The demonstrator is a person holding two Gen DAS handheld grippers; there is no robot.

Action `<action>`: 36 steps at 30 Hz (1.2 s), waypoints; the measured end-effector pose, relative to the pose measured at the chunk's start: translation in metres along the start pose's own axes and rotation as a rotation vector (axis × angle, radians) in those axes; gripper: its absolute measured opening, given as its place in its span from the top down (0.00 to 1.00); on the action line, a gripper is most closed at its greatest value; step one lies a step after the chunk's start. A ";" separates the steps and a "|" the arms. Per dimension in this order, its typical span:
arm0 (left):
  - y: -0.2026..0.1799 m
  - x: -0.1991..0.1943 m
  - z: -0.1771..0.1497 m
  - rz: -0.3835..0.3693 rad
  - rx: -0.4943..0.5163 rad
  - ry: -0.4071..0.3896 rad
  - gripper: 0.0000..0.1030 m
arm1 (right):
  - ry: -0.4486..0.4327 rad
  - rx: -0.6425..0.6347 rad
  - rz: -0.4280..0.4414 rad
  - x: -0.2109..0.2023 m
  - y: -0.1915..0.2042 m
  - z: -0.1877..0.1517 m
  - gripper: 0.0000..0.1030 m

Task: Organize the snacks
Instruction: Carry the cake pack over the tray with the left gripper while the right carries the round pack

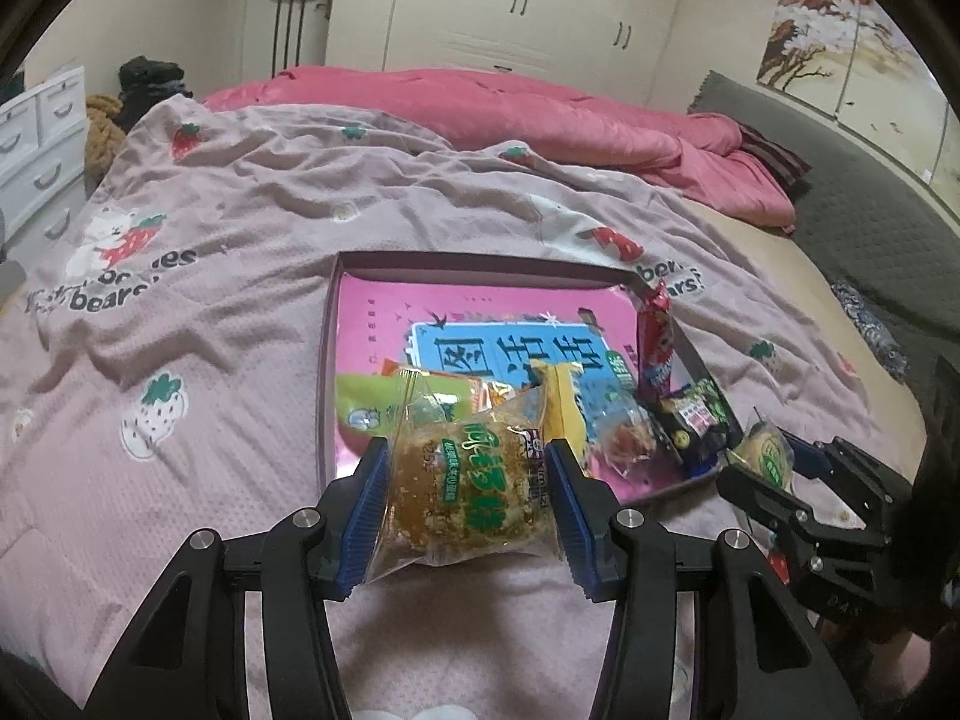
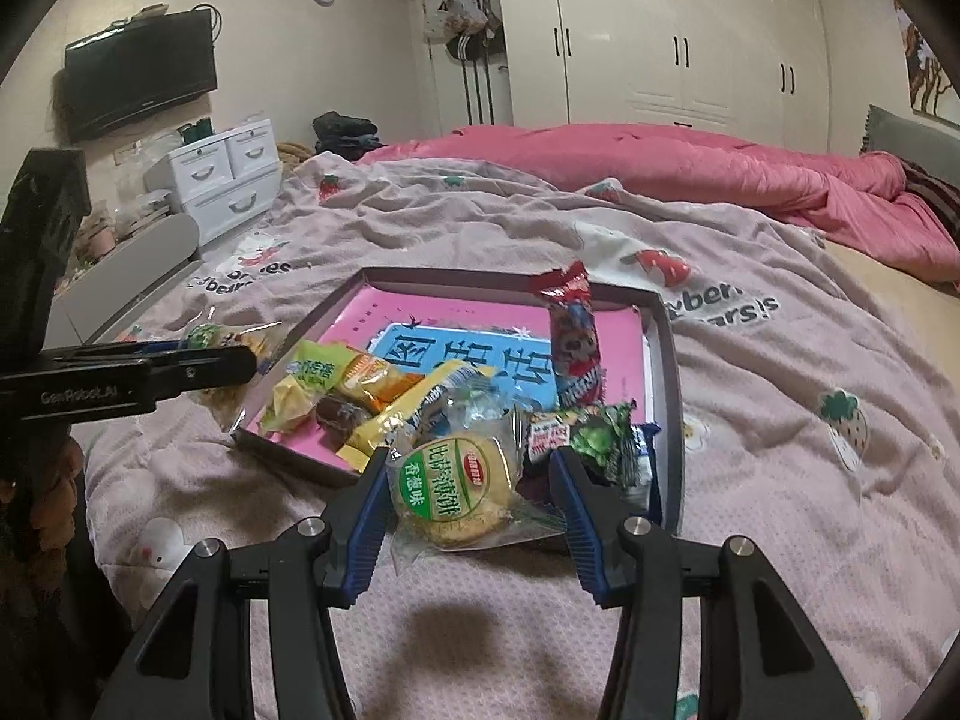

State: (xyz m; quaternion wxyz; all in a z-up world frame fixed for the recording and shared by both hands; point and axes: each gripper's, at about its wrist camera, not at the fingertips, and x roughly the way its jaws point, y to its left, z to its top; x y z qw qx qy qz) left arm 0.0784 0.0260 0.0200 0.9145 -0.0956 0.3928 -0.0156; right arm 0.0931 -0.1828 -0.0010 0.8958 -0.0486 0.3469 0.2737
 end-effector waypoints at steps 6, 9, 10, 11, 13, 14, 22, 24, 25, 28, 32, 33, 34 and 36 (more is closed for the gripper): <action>0.002 0.009 0.005 0.007 -0.007 0.005 0.49 | -0.013 -0.014 0.004 0.006 0.002 0.006 0.49; 0.003 0.015 0.006 0.010 -0.008 0.011 0.49 | -0.023 -0.006 0.009 0.009 -0.001 0.011 0.49; 0.003 0.017 0.006 0.012 -0.006 0.013 0.49 | -0.025 -0.002 0.011 0.009 -0.001 0.012 0.49; 0.002 0.019 0.006 0.014 -0.005 0.016 0.49 | -0.028 0.001 0.011 0.010 -0.002 0.013 0.49; 0.003 0.023 0.006 0.016 -0.008 0.021 0.49 | -0.033 0.001 0.009 0.011 -0.003 0.014 0.49; 0.003 0.025 0.007 0.020 -0.008 0.023 0.49 | -0.034 0.005 0.011 0.012 -0.004 0.016 0.49; 0.004 0.041 0.007 0.034 -0.005 0.048 0.49 | -0.040 0.012 0.017 0.023 -0.006 0.022 0.49; 0.005 0.043 0.006 0.035 -0.007 0.053 0.49 | -0.040 0.011 0.019 0.025 -0.006 0.023 0.49; 0.005 0.044 0.006 0.037 -0.007 0.054 0.49 | -0.040 0.010 0.019 0.026 -0.006 0.024 0.49; 0.006 0.047 0.007 0.039 -0.007 0.058 0.49 | -0.036 0.006 0.021 0.031 -0.006 0.026 0.49; 0.007 0.050 0.007 0.041 -0.010 0.064 0.49 | -0.030 -0.005 0.023 0.040 -0.003 0.029 0.49; 0.007 0.051 0.007 0.042 -0.010 0.065 0.49 | -0.028 -0.009 0.025 0.042 -0.002 0.030 0.49; 0.007 0.052 0.007 0.044 -0.010 0.065 0.49 | -0.027 -0.013 0.029 0.044 -0.001 0.030 0.49; 0.008 0.053 0.007 0.043 -0.012 0.070 0.49 | -0.024 -0.021 0.033 0.048 0.001 0.031 0.49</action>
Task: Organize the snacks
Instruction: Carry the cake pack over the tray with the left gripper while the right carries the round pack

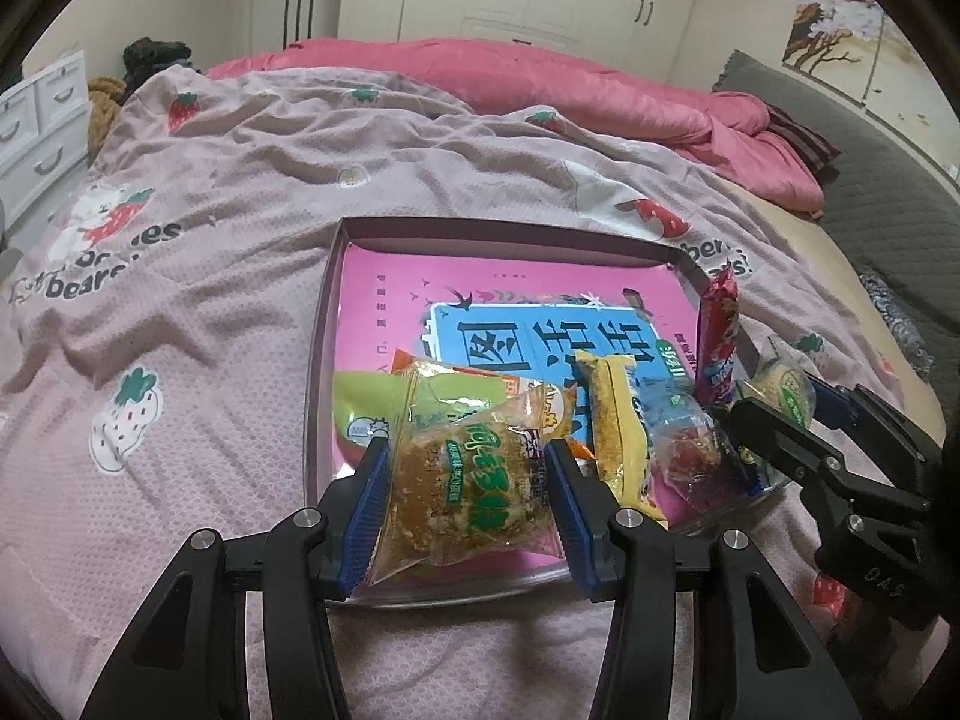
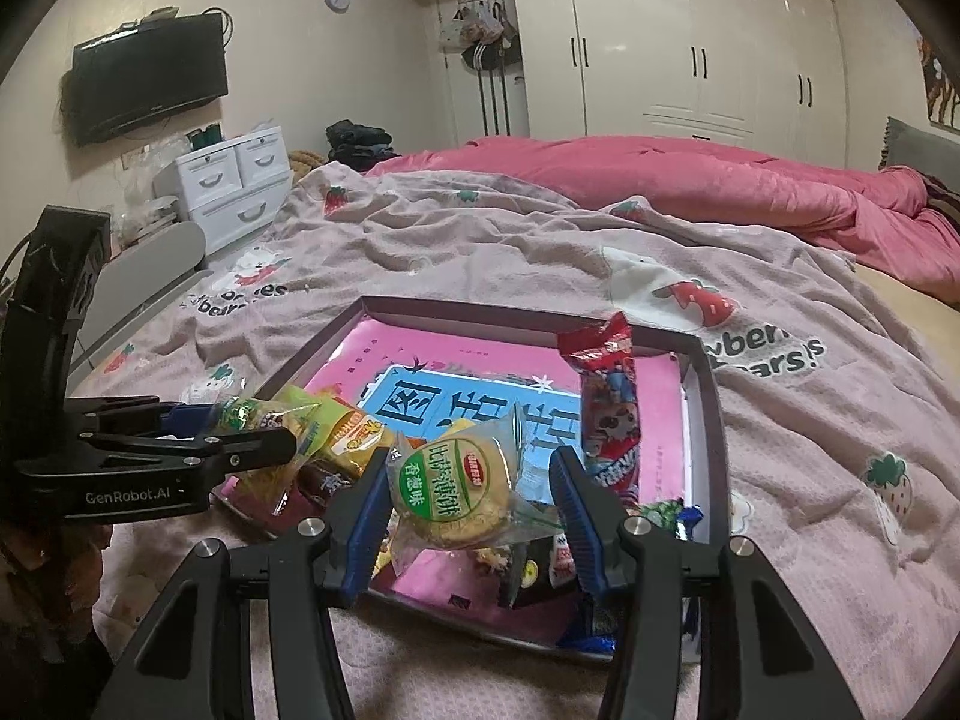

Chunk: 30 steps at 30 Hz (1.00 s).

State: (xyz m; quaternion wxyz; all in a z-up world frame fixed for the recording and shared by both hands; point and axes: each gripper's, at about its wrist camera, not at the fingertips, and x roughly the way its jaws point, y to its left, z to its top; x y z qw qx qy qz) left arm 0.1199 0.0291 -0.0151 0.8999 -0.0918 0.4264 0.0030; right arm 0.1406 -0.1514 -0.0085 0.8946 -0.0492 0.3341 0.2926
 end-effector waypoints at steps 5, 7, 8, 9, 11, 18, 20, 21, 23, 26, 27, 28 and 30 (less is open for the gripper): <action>0.001 0.004 0.000 0.002 -0.002 0.006 0.49 | 0.007 -0.016 0.011 0.008 0.004 0.002 0.49; 0.002 0.005 0.000 0.000 -0.002 0.006 0.49 | 0.012 -0.021 0.015 0.012 0.006 0.002 0.49; 0.002 0.005 0.000 0.000 -0.001 0.005 0.49 | 0.017 -0.023 0.017 0.014 0.006 0.002 0.49; 0.002 0.005 0.000 0.001 0.000 0.004 0.49 | 0.021 -0.024 0.019 0.016 0.006 0.002 0.49; 0.001 0.005 0.001 0.002 0.003 0.002 0.49 | 0.027 -0.025 0.022 0.019 0.007 0.001 0.49; 0.000 0.007 0.001 0.004 0.012 -0.002 0.49 | 0.046 -0.023 0.037 0.027 0.008 0.000 0.49; 0.000 0.008 0.001 0.006 0.017 -0.003 0.49 | 0.054 -0.026 0.039 0.030 0.009 -0.001 0.49; 0.000 0.008 0.002 0.006 0.018 -0.004 0.49 | 0.058 -0.028 0.038 0.031 0.009 -0.002 0.49; -0.001 0.009 0.003 0.003 0.020 -0.004 0.49 | 0.063 -0.030 0.037 0.033 0.009 -0.002 0.49; -0.001 0.010 0.004 0.002 0.025 -0.004 0.49 | 0.069 -0.032 0.033 0.036 0.009 -0.003 0.49; -0.002 0.010 0.004 0.001 0.026 -0.004 0.49 | 0.072 -0.031 0.032 0.037 0.008 -0.004 0.49; -0.002 0.010 0.004 -0.001 0.028 -0.005 0.49 | 0.074 -0.032 0.031 0.037 0.008 -0.004 0.48; -0.003 0.010 0.004 0.001 0.035 -0.006 0.49 | 0.078 -0.034 0.030 0.039 0.009 -0.005 0.48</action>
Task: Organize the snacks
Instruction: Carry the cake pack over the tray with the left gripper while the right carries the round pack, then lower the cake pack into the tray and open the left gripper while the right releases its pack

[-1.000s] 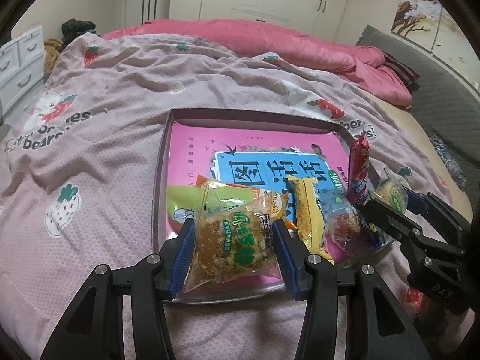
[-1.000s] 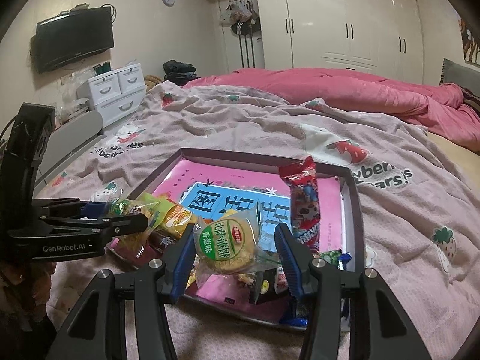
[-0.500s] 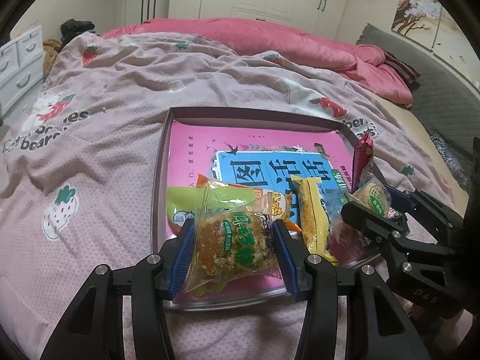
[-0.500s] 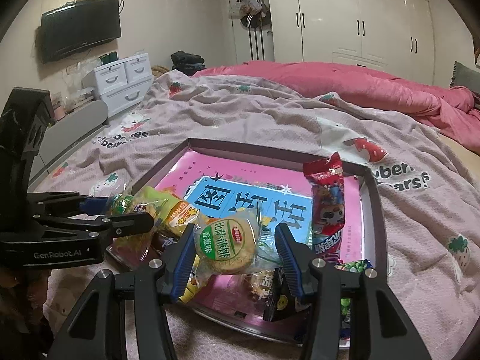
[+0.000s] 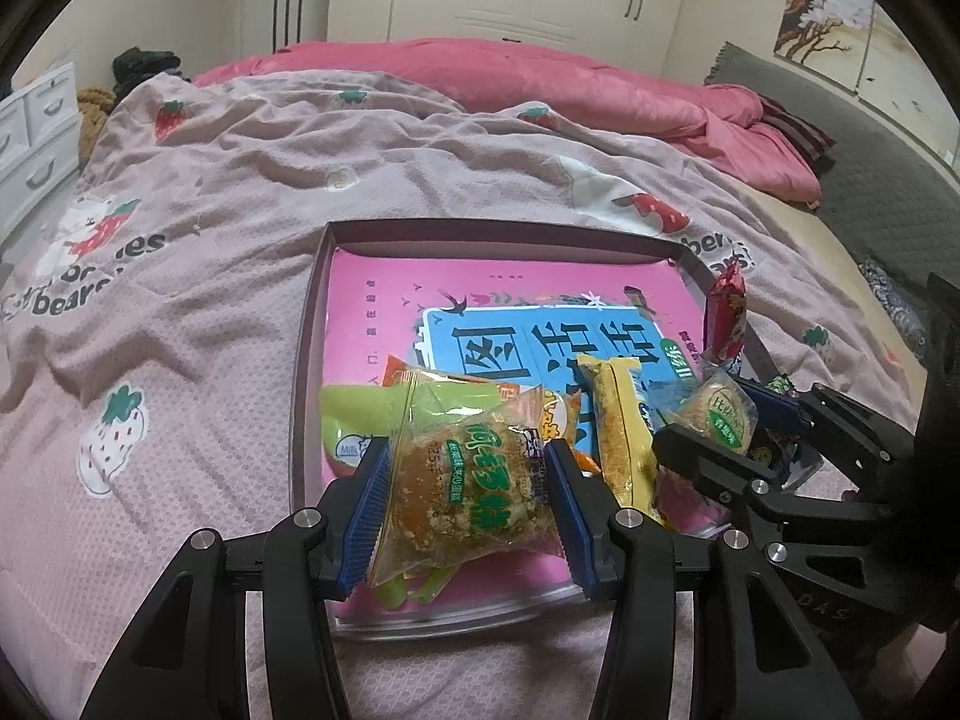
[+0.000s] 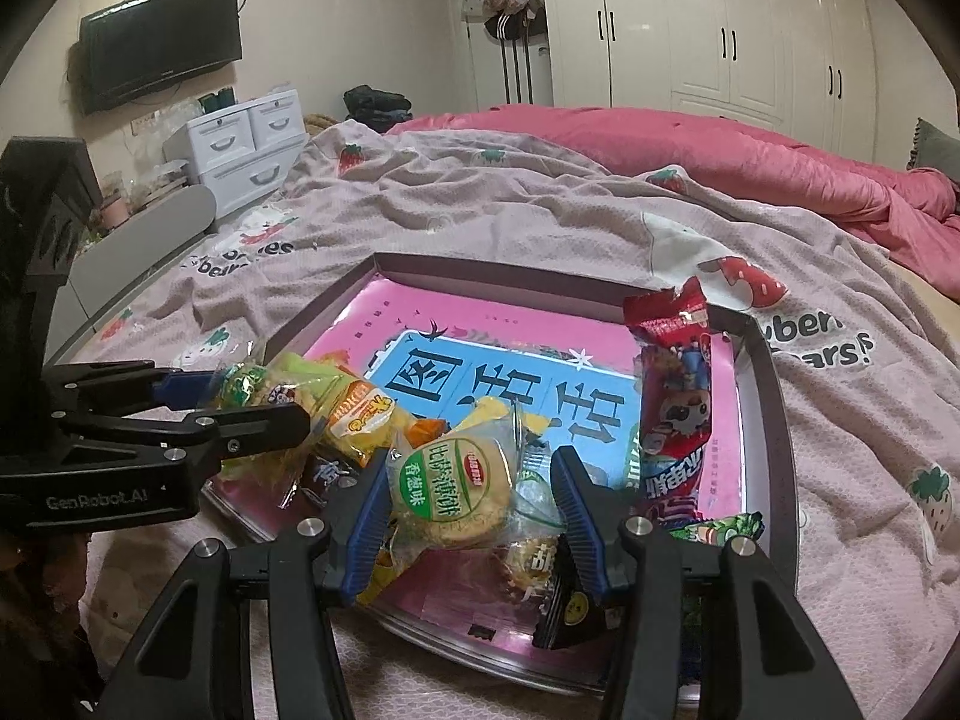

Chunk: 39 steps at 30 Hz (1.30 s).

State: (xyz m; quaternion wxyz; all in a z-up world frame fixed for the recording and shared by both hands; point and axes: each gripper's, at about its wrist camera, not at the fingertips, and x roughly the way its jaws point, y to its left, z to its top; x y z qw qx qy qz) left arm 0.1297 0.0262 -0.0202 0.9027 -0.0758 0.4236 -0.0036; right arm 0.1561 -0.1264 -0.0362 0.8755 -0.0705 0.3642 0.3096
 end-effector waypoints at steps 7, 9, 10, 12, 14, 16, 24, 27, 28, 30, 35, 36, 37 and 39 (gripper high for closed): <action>-0.001 0.002 0.000 -0.007 0.008 0.002 0.49 | 0.001 -0.012 -0.004 0.002 0.003 -0.002 0.48; -0.001 0.002 0.000 -0.009 0.009 0.002 0.49 | 0.001 -0.014 -0.004 0.003 0.003 -0.002 0.48; -0.001 0.002 0.000 -0.009 0.010 0.002 0.49 | 0.002 -0.014 -0.005 0.003 0.002 -0.002 0.48; -0.001 0.002 0.000 -0.010 0.010 0.002 0.49 | 0.002 -0.012 -0.003 0.003 0.002 -0.002 0.47; -0.001 0.002 0.000 -0.010 0.009 0.002 0.49 | 0.002 -0.014 -0.005 0.003 0.003 -0.002 0.47; -0.002 0.002 0.000 -0.010 0.010 0.003 0.49 | 0.003 -0.014 -0.003 0.003 0.003 -0.002 0.47; -0.002 0.002 0.000 -0.013 0.009 0.004 0.49 | 0.007 -0.020 -0.013 0.003 0.003 -0.003 0.45; -0.003 0.002 0.000 -0.012 0.012 0.004 0.49 | 0.006 -0.021 -0.016 0.002 0.002 -0.003 0.44; -0.003 0.002 0.000 -0.015 0.012 0.005 0.49 | 0.006 -0.021 -0.018 0.002 0.002 -0.003 0.43; -0.003 0.001 0.000 -0.016 0.013 0.005 0.49 | 0.006 -0.022 -0.021 0.000 0.002 -0.003 0.42; -0.004 0.001 0.000 -0.020 0.017 0.006 0.49 | 0.000 -0.017 -0.027 -0.002 0.000 -0.003 0.41; -0.004 0.001 -0.001 -0.020 0.017 0.007 0.49 | -0.001 -0.015 -0.027 -0.003 -0.001 -0.003 0.41; -0.004 0.001 -0.001 -0.020 0.018 0.008 0.49 | -0.002 -0.013 -0.029 -0.004 -0.001 -0.003 0.41; -0.005 0.001 0.000 -0.020 0.019 0.008 0.49 | -0.003 -0.011 -0.031 -0.005 -0.002 -0.003 0.41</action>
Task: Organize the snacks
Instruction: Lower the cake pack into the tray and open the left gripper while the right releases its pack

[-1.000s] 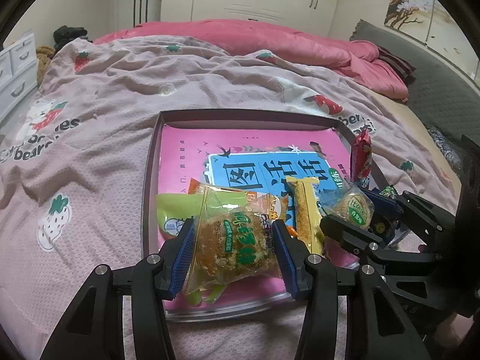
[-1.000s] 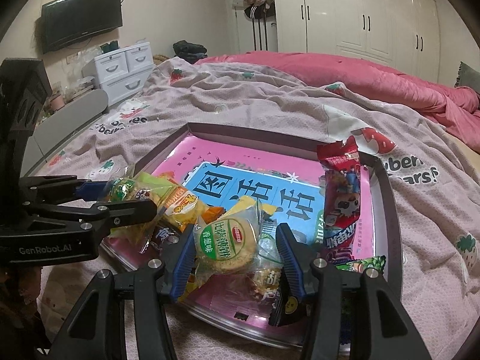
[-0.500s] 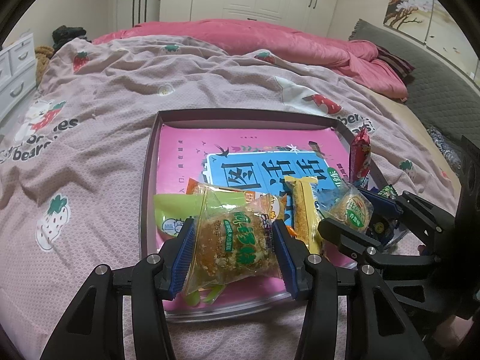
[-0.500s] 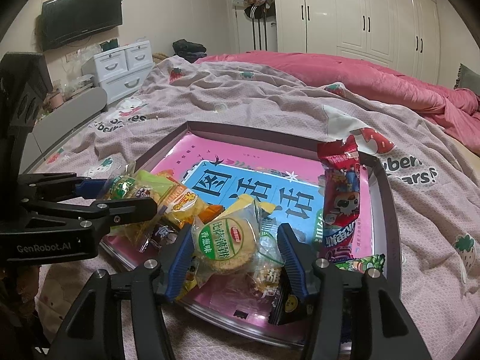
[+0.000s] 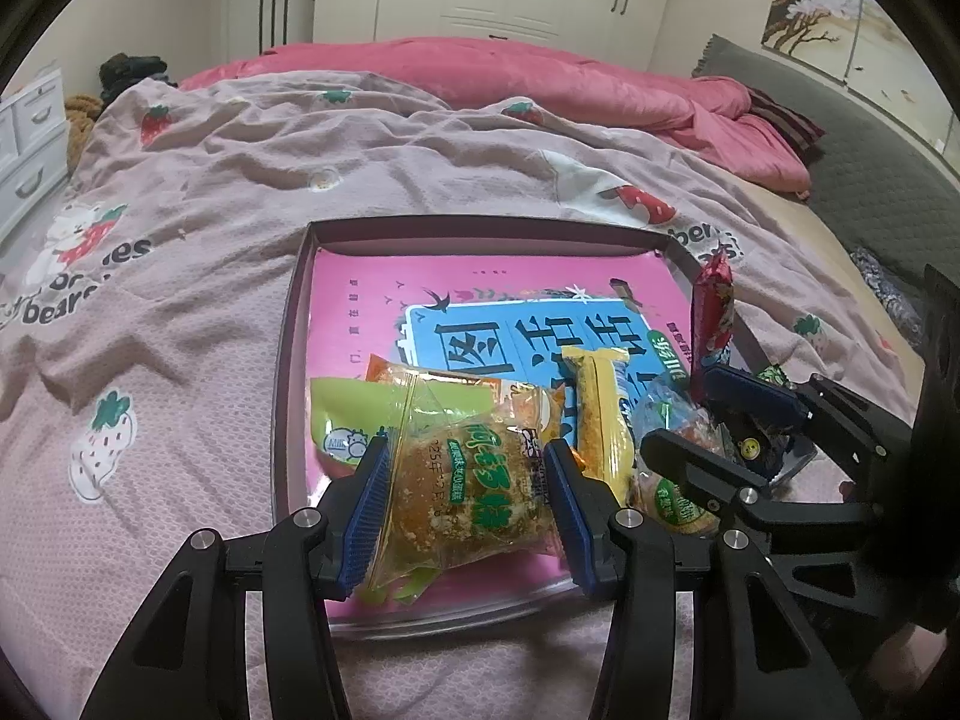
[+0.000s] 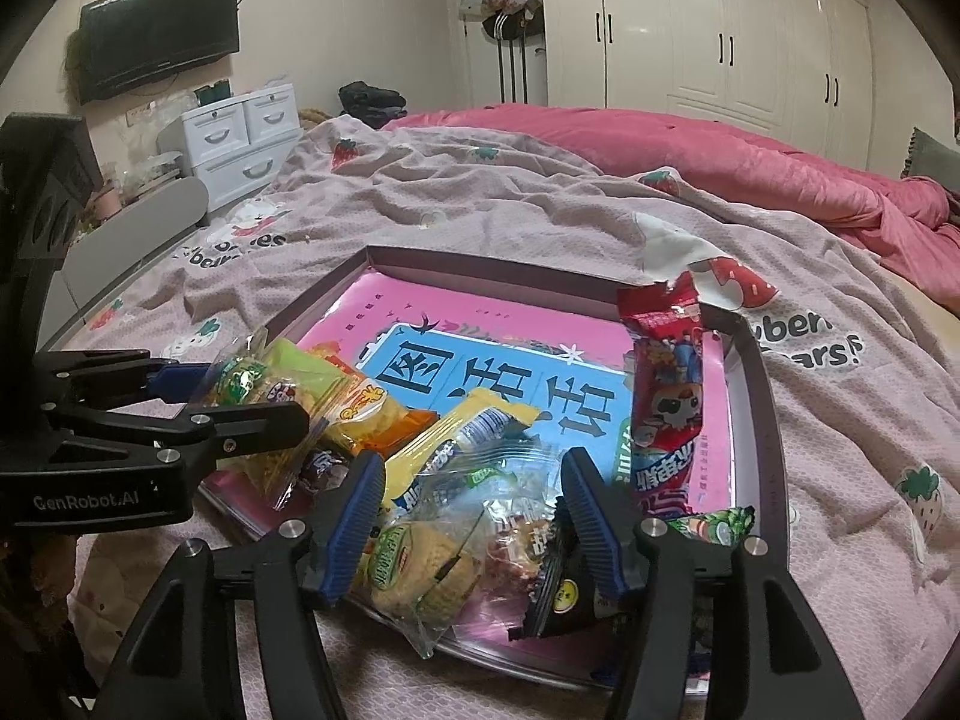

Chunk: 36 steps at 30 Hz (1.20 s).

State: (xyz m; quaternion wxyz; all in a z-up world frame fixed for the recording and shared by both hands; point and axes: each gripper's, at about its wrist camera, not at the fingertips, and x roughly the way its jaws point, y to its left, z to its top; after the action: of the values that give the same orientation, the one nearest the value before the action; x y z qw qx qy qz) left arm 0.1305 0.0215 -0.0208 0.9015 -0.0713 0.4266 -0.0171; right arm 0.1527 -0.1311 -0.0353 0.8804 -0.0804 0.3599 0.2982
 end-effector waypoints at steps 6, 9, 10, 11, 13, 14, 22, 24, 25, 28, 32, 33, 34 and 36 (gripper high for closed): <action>-0.002 0.000 -0.001 -0.002 0.002 0.003 0.49 | -0.007 -0.004 -0.016 -0.003 0.000 0.001 0.39; -0.002 -0.001 -0.001 -0.004 0.007 0.005 0.49 | -0.010 -0.006 -0.019 -0.004 0.000 0.001 0.37; -0.003 -0.001 -0.001 -0.004 0.008 0.004 0.49 | -0.010 -0.006 -0.019 -0.004 0.000 0.001 0.37; -0.003 -0.001 -0.001 -0.004 0.008 0.005 0.49 | -0.011 -0.006 -0.020 -0.004 0.000 0.001 0.37; -0.003 -0.001 -0.002 -0.003 0.010 0.005 0.48 | -0.010 -0.009 -0.022 -0.004 0.000 0.001 0.37; -0.003 -0.001 -0.002 -0.006 0.011 0.006 0.48 | -0.010 -0.011 -0.024 -0.004 0.000 0.001 0.37; -0.006 -0.001 -0.002 -0.008 0.020 0.008 0.46 | -0.014 -0.021 -0.038 -0.007 -0.001 0.003 0.37; -0.006 -0.001 -0.002 -0.009 0.018 0.008 0.45 | -0.016 -0.021 -0.042 -0.008 -0.001 0.003 0.37; -0.006 -0.001 -0.002 -0.009 0.018 0.008 0.44 | -0.016 -0.021 -0.042 -0.008 -0.001 0.003 0.37; -0.007 -0.002 -0.002 -0.008 0.017 0.009 0.43 | -0.019 -0.021 -0.046 -0.009 -0.001 0.003 0.36; -0.007 -0.002 -0.002 -0.008 0.016 0.010 0.41 | -0.023 -0.020 -0.050 -0.011 -0.002 0.003 0.36; -0.007 -0.002 -0.002 -0.006 0.016 0.009 0.40 | -0.025 -0.020 -0.053 -0.012 -0.002 0.003 0.35; -0.007 -0.003 -0.003 -0.008 0.016 0.008 0.39 | -0.028 -0.020 -0.054 -0.012 -0.002 0.003 0.35; -0.007 -0.005 -0.003 -0.014 0.013 0.006 0.38 | -0.035 -0.019 -0.056 -0.014 -0.002 0.004 0.35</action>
State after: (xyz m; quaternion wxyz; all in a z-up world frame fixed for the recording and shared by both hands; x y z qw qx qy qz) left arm 0.1257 0.0147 -0.0179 0.9006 -0.0681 0.4285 -0.0264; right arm 0.1482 -0.1383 -0.0233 0.8936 -0.0937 0.3393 0.2784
